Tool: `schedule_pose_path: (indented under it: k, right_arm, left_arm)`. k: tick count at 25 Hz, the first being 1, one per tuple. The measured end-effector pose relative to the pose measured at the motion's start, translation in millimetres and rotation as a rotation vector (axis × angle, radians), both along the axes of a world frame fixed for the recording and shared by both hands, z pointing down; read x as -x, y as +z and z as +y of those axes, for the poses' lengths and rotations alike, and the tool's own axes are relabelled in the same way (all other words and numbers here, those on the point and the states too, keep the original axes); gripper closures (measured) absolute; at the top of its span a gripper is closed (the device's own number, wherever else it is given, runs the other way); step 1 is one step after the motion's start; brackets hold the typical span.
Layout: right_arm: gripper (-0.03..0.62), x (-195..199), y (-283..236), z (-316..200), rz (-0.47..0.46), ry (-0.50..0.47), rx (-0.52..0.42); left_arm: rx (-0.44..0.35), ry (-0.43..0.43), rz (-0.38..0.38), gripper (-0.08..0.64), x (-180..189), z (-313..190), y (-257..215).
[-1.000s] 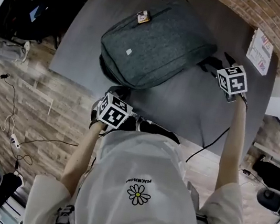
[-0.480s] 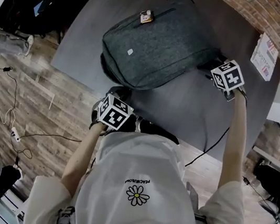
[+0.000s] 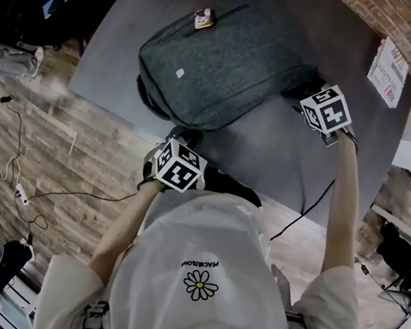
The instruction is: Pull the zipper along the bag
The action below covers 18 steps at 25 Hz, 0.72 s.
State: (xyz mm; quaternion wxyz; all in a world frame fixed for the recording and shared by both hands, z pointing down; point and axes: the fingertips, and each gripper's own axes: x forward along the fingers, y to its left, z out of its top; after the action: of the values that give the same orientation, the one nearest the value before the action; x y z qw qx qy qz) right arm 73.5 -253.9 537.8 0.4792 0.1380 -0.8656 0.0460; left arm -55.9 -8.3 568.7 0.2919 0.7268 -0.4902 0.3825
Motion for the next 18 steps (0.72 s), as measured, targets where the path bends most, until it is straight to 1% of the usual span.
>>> schedule_pose_path:
  k: [3, 6, 9, 12, 14, 16, 18]
  right_arm:
    - [0.193, -1.5, -0.8, 11.5, -0.007, 0.000, 0.011]
    - [0.220, -2.8, -1.1, 29.7, 0.009, -0.024, 0.009]
    - [0.229, -3.3, -1.6, 56.4, 0.015, -0.063, 0.016]
    - [0.230, -1.1, -2.2, 87.8, 0.017, -0.093, 0.032]
    - [0.237, 0.0, -5.1, 105.1, 0.021, -0.095, 0.024]
    - [0.297, 0.8, -16.9, 114.8, -0.005, -0.045, -0.011]
    - [0.363, 8.9, -41.4, 125.4, -0.092, 0.028, -0.061]
  left_arm:
    - [-0.003, -0.079, 0.034, 0.546, 6.2, 1.6, 1.7]
    - [-0.035, -0.161, 0.028, 0.548, 33.9, -3.5, 2.0]
    - [-0.050, -0.221, -0.041, 0.548, 73.6, -10.7, -2.2]
    - [-0.067, -0.255, -0.099, 0.548, 111.1, -19.3, -2.1]
    - [-0.086, -0.259, -0.121, 0.548, 132.1, -26.4, -2.3]
    - [-0.105, -0.256, -0.122, 0.548, 145.4, -33.6, -3.3]
    - [-0.118, -0.253, -0.117, 0.548, 152.4, -38.4, -3.1]
